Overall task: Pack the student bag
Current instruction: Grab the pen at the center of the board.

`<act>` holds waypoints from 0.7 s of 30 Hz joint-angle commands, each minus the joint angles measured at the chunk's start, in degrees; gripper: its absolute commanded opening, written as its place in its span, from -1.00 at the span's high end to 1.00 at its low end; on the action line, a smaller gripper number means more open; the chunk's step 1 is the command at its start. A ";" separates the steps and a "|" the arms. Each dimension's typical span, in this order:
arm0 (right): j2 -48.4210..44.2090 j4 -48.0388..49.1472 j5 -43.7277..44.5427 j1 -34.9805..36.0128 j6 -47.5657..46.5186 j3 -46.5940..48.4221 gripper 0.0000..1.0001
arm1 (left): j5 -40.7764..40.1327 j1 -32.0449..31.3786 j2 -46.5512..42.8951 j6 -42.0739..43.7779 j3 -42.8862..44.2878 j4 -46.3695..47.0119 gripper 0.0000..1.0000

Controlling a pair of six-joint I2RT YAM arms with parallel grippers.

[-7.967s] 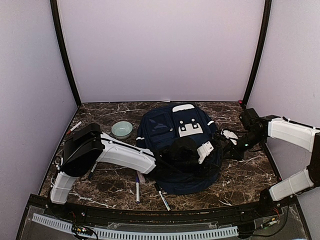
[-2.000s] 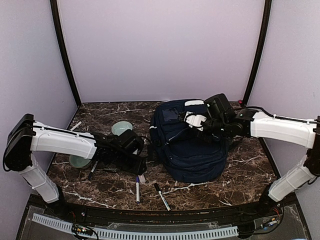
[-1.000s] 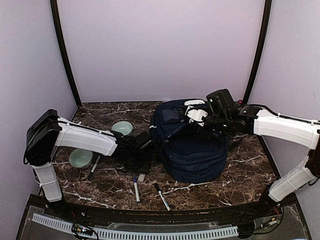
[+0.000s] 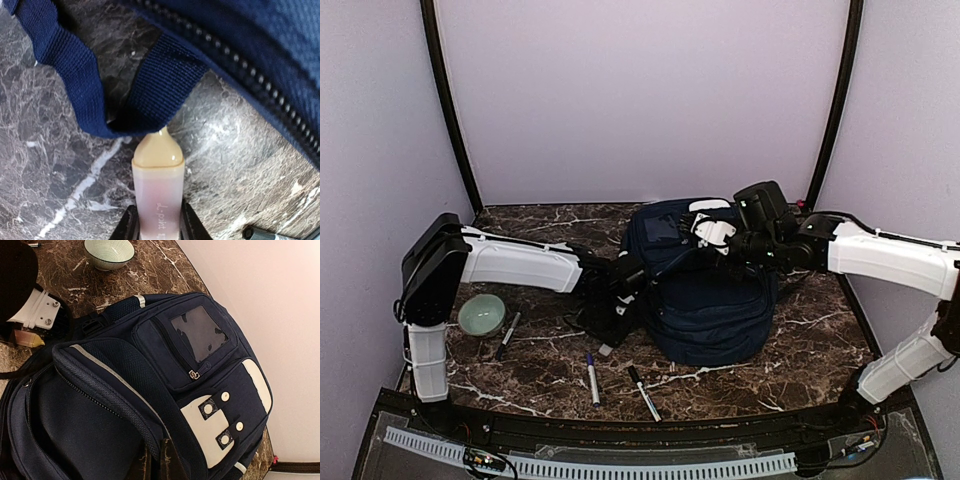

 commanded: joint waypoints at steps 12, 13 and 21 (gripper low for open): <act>0.43 -2.79 -9.84 -3.05 3.44 9.91 1.00 | -6.02 -8.45 -14.53 15.26 7.16 -6.63 0.77; 0.98 -3.85 -10.21 -3.07 2.96 10.58 1.00 | -6.52 -10.39 -14.57 17.31 8.73 -6.57 0.77; 2.70 -5.79 -11.51 -3.18 3.67 13.63 1.00 | -15.71 -15.74 -6.86 30.41 22.04 -3.40 0.86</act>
